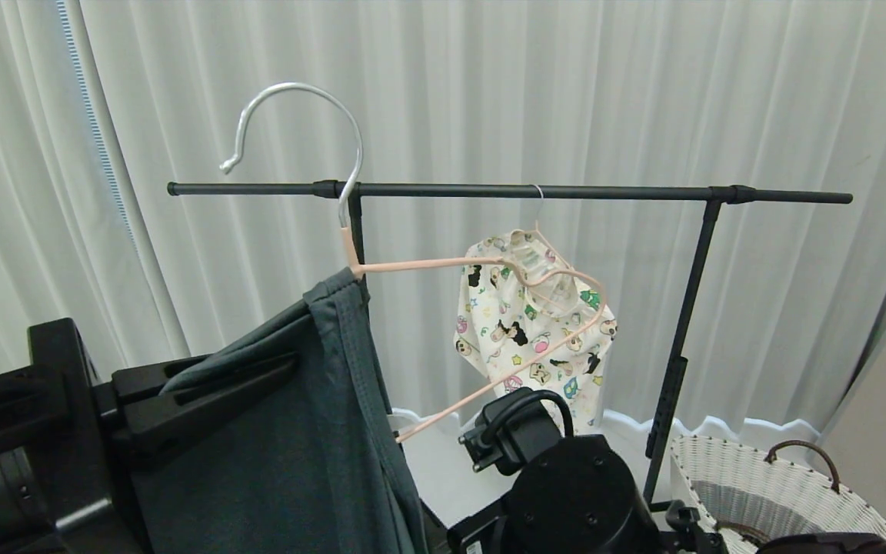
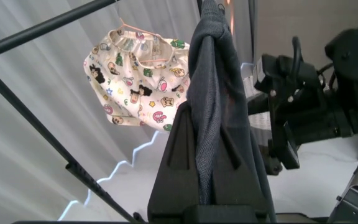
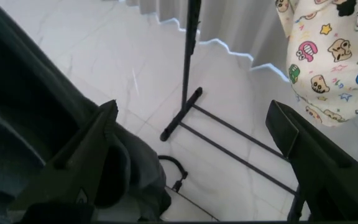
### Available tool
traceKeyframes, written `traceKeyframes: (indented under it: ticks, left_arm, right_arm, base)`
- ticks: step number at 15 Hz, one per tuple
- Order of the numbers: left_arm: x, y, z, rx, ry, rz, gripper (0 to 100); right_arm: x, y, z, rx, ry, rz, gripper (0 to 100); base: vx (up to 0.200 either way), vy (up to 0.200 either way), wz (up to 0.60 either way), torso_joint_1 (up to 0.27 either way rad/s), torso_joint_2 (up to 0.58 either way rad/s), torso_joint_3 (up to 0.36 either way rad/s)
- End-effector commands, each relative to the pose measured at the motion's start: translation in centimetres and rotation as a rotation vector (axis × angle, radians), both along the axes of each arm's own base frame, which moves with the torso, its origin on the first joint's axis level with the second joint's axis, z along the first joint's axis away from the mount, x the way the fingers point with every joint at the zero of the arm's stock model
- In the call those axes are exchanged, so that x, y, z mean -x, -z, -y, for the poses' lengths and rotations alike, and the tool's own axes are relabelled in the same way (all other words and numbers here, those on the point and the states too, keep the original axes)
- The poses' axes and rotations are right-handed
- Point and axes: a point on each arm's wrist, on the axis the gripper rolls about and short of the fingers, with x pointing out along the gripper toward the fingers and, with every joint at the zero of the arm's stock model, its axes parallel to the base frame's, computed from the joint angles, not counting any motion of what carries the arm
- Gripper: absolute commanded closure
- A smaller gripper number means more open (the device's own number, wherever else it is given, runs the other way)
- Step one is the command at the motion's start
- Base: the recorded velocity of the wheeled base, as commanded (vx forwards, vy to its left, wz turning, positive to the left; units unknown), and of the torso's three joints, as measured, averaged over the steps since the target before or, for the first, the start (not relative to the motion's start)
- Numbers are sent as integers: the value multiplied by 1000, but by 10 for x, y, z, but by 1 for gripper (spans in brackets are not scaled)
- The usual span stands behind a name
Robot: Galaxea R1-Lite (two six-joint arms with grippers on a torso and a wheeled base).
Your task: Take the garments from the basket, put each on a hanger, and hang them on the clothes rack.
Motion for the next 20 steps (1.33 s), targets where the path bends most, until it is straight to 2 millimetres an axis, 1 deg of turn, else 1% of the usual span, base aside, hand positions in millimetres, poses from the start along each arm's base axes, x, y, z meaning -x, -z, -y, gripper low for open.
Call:
traceKeyframes:
  ticks: [1,4,6,9,10,13,14,15,17,18,20]
  left_arm:
    - [0,-2,0,5,0,4,100]
    - [0,-4,0,12,0,12,100]
    - [2,-8,-1,23,2,23,100]
    - [4,-4,-4,16,1,21,100]
    - [4,-3,-4,14,2,18,100]
    - [3,-1,-3,8,2,11,100]
    - [3,-1,-2,5,2,8,100]
    - [2,-1,-1,4,2,7,100]
    - [2,-1,-1,4,2,7,100]
    - [2,-1,-1,1,3,12,100]
    - [2,-4,-1,0,9,29,100]
  right_arm:
    - [1,5,-1,18,-4,-6,0]
    - [3,10,-1,60,-9,-18,0]
    - [4,14,3,116,-5,-38,0]
    - [5,13,9,114,14,-59,0]
    - [6,10,12,103,26,-54,0]
    - [10,-12,19,19,26,-25,0]
    - [15,-21,19,-22,4,-11,0]
    - [21,-25,18,-40,-19,-6,0]
    - [29,-26,14,-57,-52,-6,0]
    - [33,-23,10,-56,-74,-10,0]
    - [33,-14,5,-32,-85,-21,0]
  base:
    - [0,0,0,0,0,0]
    - [0,0,0,0,0,0]
    - [0,0,0,0,0,0]
    - [0,0,0,0,0,0]
    - [0,0,0,0,0,0]
    - [0,0,0,0,0,0]
    - [0,0,0,0,0,0]
    - [0,0,0,0,0,0]
    - [0,0,0,0,0,0]
    - [0,0,0,0,0,0]
    - [0,0,0,0,0,0]
